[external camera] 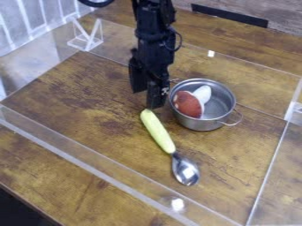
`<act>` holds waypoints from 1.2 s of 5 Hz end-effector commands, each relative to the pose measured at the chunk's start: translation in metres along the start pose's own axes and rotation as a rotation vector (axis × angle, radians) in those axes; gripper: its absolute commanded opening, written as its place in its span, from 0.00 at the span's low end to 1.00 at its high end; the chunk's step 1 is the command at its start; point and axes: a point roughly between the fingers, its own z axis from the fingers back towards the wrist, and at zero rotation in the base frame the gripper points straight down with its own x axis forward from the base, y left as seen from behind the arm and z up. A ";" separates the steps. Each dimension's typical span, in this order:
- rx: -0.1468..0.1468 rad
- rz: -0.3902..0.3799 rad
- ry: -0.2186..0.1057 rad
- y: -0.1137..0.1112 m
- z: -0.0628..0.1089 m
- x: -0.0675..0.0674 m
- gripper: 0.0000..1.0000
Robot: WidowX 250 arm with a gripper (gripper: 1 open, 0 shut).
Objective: Put the mushroom in the silver pot
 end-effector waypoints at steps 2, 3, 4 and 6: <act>0.117 -0.053 -0.094 0.023 0.067 0.006 1.00; 0.137 -0.070 -0.102 0.028 0.078 0.004 1.00; 0.150 -0.101 -0.112 0.030 0.083 0.005 1.00; 0.164 -0.181 -0.134 0.027 0.089 0.008 1.00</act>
